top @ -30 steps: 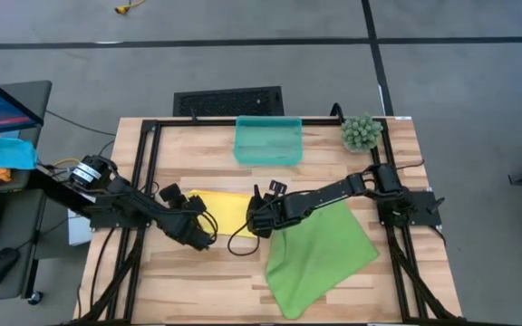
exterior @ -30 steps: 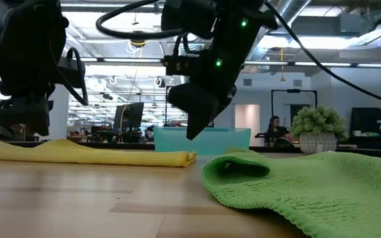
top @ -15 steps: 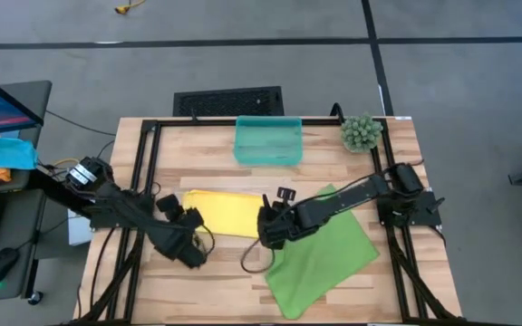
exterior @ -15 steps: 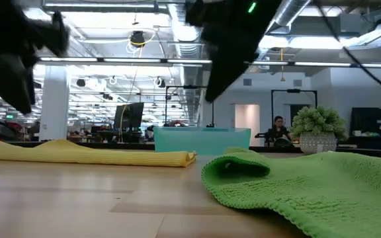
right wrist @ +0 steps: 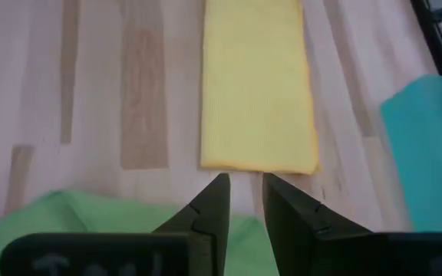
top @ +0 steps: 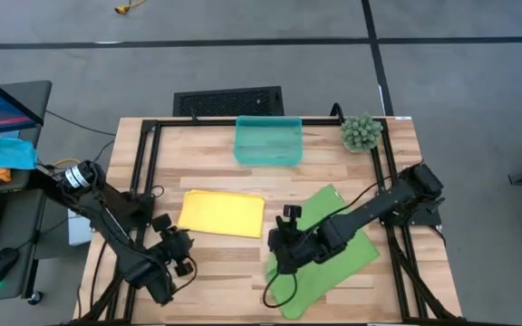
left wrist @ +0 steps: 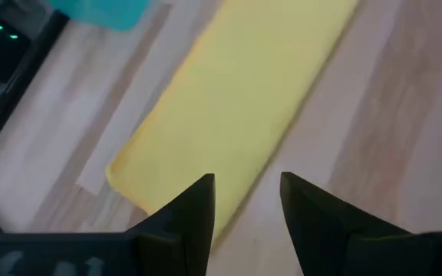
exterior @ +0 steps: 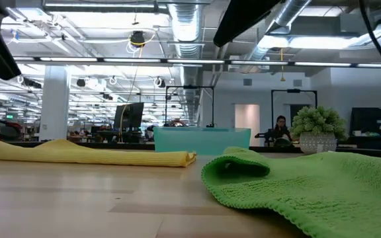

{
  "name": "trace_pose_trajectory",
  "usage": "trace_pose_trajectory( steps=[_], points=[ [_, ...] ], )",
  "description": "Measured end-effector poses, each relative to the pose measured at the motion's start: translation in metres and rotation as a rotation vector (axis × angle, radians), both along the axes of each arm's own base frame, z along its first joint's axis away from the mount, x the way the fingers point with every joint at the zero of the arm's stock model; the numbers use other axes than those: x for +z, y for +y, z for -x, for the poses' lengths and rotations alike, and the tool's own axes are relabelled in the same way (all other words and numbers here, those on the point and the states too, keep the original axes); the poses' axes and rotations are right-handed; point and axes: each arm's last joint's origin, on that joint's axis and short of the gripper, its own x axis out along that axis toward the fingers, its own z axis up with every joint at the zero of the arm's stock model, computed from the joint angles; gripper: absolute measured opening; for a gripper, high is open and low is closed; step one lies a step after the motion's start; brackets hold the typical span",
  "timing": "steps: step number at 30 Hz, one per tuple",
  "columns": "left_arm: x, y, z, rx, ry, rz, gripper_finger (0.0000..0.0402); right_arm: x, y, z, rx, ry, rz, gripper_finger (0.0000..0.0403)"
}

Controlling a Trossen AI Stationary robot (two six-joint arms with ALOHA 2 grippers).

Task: Roll microfiber towels into tight, uniform cylinder then place into a basket
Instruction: Fold the yellow microfiber towel

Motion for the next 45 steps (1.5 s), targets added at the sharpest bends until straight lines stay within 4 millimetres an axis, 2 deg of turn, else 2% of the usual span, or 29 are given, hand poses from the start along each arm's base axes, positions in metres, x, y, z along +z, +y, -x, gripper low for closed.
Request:
trace_pose_trajectory(
  steps=[7, 13, 16, 18, 20, 22, 25, 29, 35, 40, 42, 45],
  points=[
    [-0.029, 0.025, 0.012, 0.191, -0.191, -0.034, 0.0142, -0.030, -0.018, -0.030, 0.012, 0.029, 0.047, 0.0102],
    [-0.051, 0.044, 0.014, 0.282, -0.174, -0.025, 0.0142, -0.054, -0.043, -0.045, -0.025, 0.112, 0.040, 0.0102],
    [-0.059, 0.048, 0.009, 0.263, -0.150, -0.008, 0.0142, -0.061, -0.051, -0.057, -0.021, 0.077, 0.012, 0.0102],
    [-0.061, 0.049, 0.005, 0.251, -0.137, -0.001, 0.0142, -0.063, -0.053, -0.062, 0.013, 0.068, -0.034, 0.0102],
    [-0.062, 0.050, 0.002, 0.241, -0.109, 0.002, 0.0142, -0.074, -0.054, -0.073, 0.032, 0.035, -0.083, 0.0101],
    [-0.062, 0.052, 0.001, 0.240, -0.071, 0.001, 0.0142, -0.085, -0.059, -0.070, 0.038, 0.108, -0.068, 0.0101],
    [-0.063, 0.054, -0.001, 0.242, -0.028, 0.007, 0.0141, -0.096, -0.061, -0.083, 0.038, 0.057, -0.081, 0.0101],
    [-0.060, 0.056, 0.000, 0.245, 0.015, 0.018, 0.0141, -0.124, -0.071, -0.086, 0.010, 0.126, -0.072, 0.0101],
    [-0.050, 0.059, 0.004, 0.244, 0.014, 0.027, 0.0141, -0.125, -0.082, -0.085, -0.025, 0.167, -0.172, 0.0101],
    [-0.045, 0.062, 0.004, 0.253, -0.014, 0.044, 0.0141, -0.123, -0.072, -0.087, -0.033, 0.146, -0.376, 0.0101],
    [-0.045, 0.063, 0.003, 0.280, -0.013, 0.074, 0.0141, -0.123, -0.062, -0.086, -0.019, 0.151, -0.474, 0.0101],
    [-0.046, 0.063, 0.001, 0.312, -0.013, 0.115, 0.0141, -0.121, -0.046, -0.085, 0.049, 0.146, -0.533, 0.0101]
  ],
)
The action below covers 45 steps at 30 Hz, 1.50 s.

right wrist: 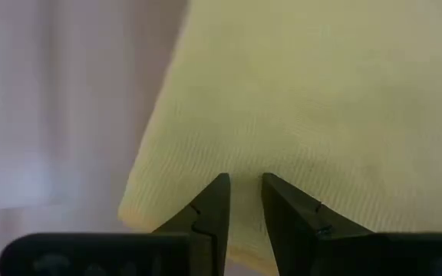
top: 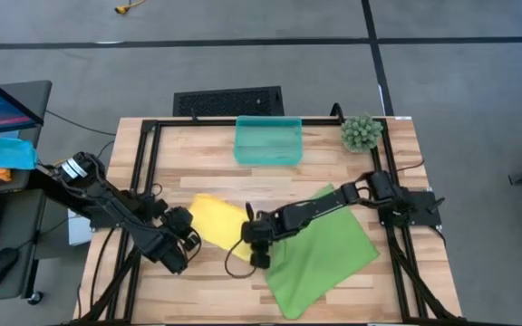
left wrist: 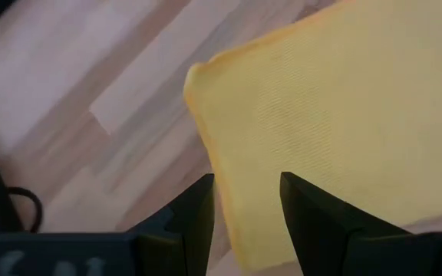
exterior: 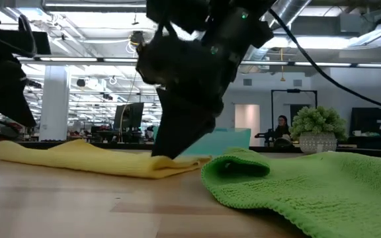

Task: Roll microfiber towels into tight, uniform cylinder then place into a basket
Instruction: Fold the yellow microfiber towel

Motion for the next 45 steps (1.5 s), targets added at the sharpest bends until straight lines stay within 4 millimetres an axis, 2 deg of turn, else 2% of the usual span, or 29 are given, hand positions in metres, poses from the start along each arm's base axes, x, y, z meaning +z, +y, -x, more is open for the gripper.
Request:
trace_pose_trajectory(
  steps=[2, 5, 8, 10, 16, 23, 29, 38, 45],
  points=[
    [-0.001, -0.001, -0.004, -0.001, -0.028, 0.020, 0.0141, 0.003, 0.009, -0.001, 0.044, -0.046, 0.000, 0.0101],
    [-0.001, -0.003, -0.012, -0.058, -0.069, 0.025, 0.0141, 0.022, 0.015, -0.004, 0.074, -0.100, -0.001, 0.0101],
    [-0.001, -0.001, -0.021, -0.109, -0.083, 0.010, 0.0141, 0.045, 0.013, -0.002, 0.066, -0.120, -0.001, 0.0101],
    [-0.001, 0.003, -0.025, -0.122, -0.073, -0.014, 0.0141, 0.053, 0.011, 0.002, 0.051, -0.114, 0.022, 0.0101],
    [-0.009, 0.024, -0.031, -0.081, -0.015, -0.047, 0.0141, 0.076, 0.014, 0.032, -0.049, -0.023, 0.265, 0.0101],
    [-0.034, 0.043, -0.033, -0.079, -0.017, 0.050, 0.0141, 0.083, 0.029, 0.061, -0.120, 0.046, 0.538, 0.0101],
    [-0.037, 0.052, -0.036, -0.076, 0.002, 0.060, 0.0141, 0.079, 0.028, 0.083, -0.204, 0.168, 0.677, 0.0101],
    [-0.035, 0.082, -0.058, -0.220, 0.081, 0.028, 0.0141, 0.079, 0.017, 0.085, -0.298, 0.217, 0.682, 0.0101],
    [-0.029, 0.109, -0.083, -0.390, 0.004, 0.054, 0.0141, 0.079, 0.016, 0.085, -0.300, 0.216, 0.681, 0.0101]
  ],
)
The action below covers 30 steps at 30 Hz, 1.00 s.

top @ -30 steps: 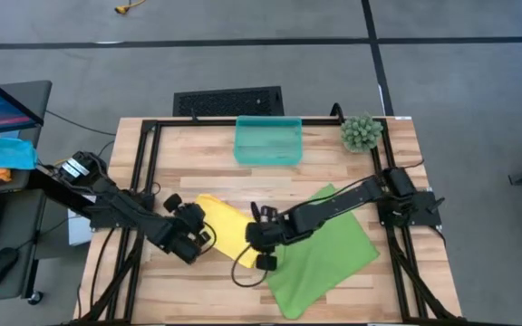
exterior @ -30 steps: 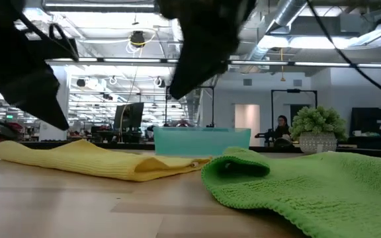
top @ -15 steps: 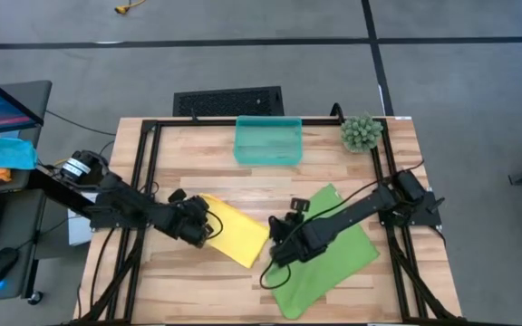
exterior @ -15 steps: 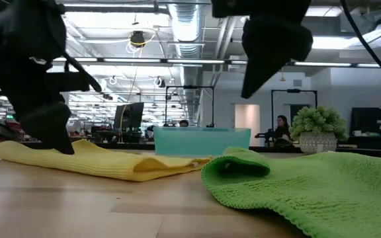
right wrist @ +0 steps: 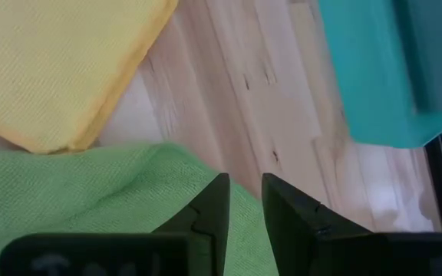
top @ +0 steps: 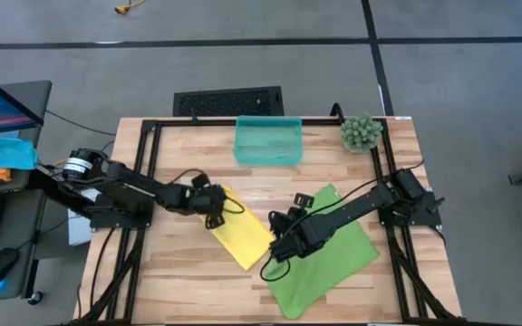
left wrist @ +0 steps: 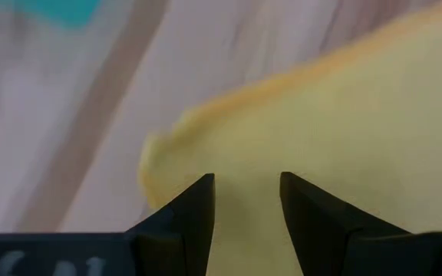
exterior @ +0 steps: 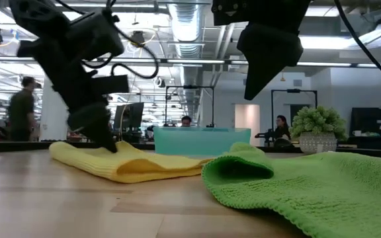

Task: Roll microfiber towels into tight, uniform cylinder then place into a basket
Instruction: Fold the yellow microfiber towel

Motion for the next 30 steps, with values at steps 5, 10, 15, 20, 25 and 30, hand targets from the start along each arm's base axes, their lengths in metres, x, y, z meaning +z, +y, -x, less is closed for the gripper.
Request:
trace_pose_trajectory(
  steps=[5, 10, 15, 20, 25, 30],
  points=[
    [0.006, 0.010, -0.010, -0.049, -0.063, -0.045, 0.0141, -0.001, -0.001, 0.001, 0.004, 0.000, 0.021, 0.0101],
    [0.020, 0.003, -0.013, -0.090, -0.073, -0.053, 0.0141, -0.014, -0.006, 0.005, 0.010, 0.045, 0.039, 0.0101],
    [0.046, -0.018, 0.001, -0.126, -0.103, -0.023, 0.0141, -0.028, -0.012, -0.002, 0.058, 0.031, -0.023, 0.0101],
    [0.069, -0.045, 0.029, -0.121, -0.171, 0.036, 0.0141, -0.032, -0.014, -0.017, 0.166, -0.023, -0.148, 0.0101],
    [0.079, -0.070, 0.051, -0.135, -0.233, 0.085, 0.0141, -0.029, -0.013, -0.031, 0.263, -0.104, -0.228, 0.0098],
    [0.078, -0.093, 0.062, -0.155, -0.266, 0.126, 0.0141, -0.025, -0.010, -0.043, 0.377, -0.178, -0.295, 0.0068]
  ],
)
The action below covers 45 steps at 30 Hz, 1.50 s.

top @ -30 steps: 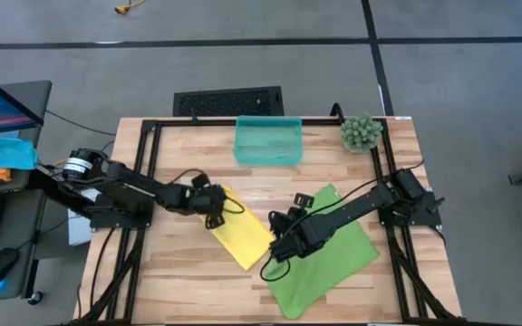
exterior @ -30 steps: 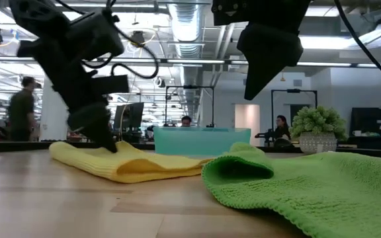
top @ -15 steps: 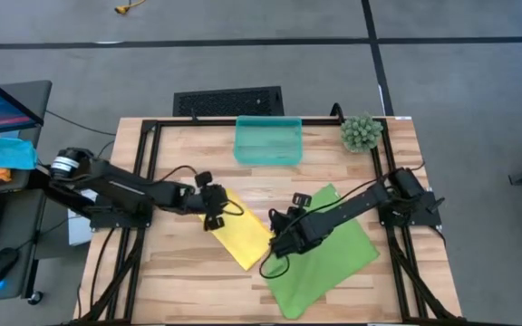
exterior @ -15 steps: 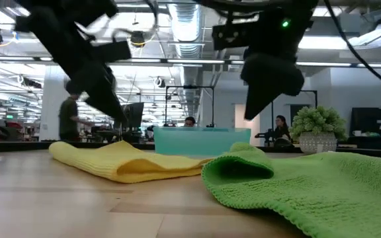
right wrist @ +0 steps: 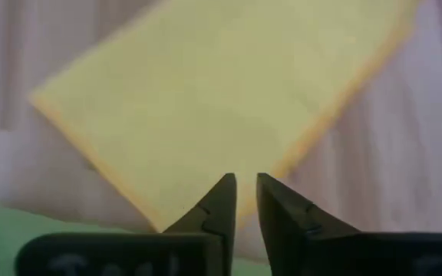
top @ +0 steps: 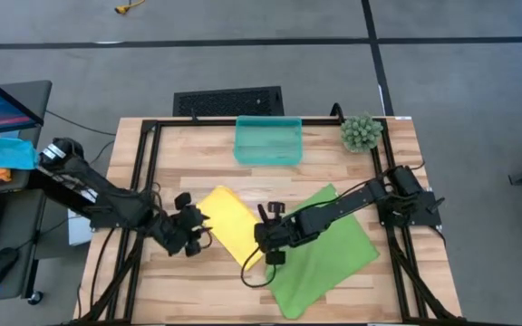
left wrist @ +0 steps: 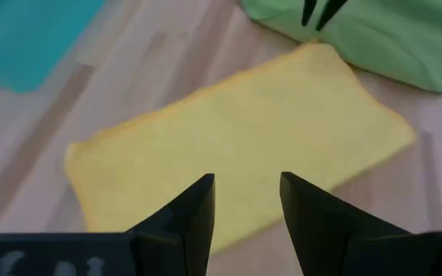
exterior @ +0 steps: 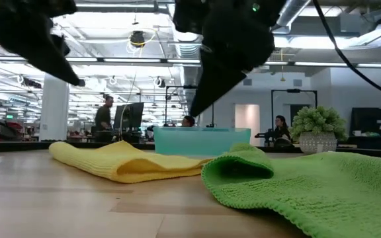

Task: Roll microfiber towels into tight, uniform cylinder then place into a basket
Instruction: Fold the yellow microfiber towel

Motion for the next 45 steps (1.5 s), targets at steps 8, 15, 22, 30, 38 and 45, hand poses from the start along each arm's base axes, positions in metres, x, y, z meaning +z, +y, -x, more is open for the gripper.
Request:
trace_pose_trajectory(
  steps=[8, 15, 22, 30, 38, 45],
  points=[
    [-0.008, -0.024, 0.011, -0.012, -0.014, 0.049, 0.0141, -0.008, -0.010, -0.016, 0.038, -0.047, -0.062, 0.0007],
    [-0.018, -0.032, 0.011, -0.003, 0.012, 0.054, 0.0141, -0.046, -0.013, -0.020, 0.053, 0.054, -0.073, 0.0015],
    [-0.024, -0.034, 0.010, 0.000, 0.041, 0.045, 0.0141, -0.061, -0.018, -0.033, 0.033, 0.032, -0.145, 0.0009],
    [-0.032, -0.035, 0.006, 0.030, 0.058, 0.036, 0.0141, -0.060, -0.016, -0.041, 0.052, -0.042, -0.247, 0.0006],
    [-0.050, -0.022, -0.009, 0.139, 0.082, -0.066, 0.0141, -0.054, -0.013, -0.042, 0.087, -0.056, -0.311, 0.0017],
    [-0.058, 0.006, -0.026, 0.230, 0.141, -0.178, 0.0141, -0.025, -0.009, -0.027, 0.068, -0.034, -0.246, 0.0014]
  ],
)
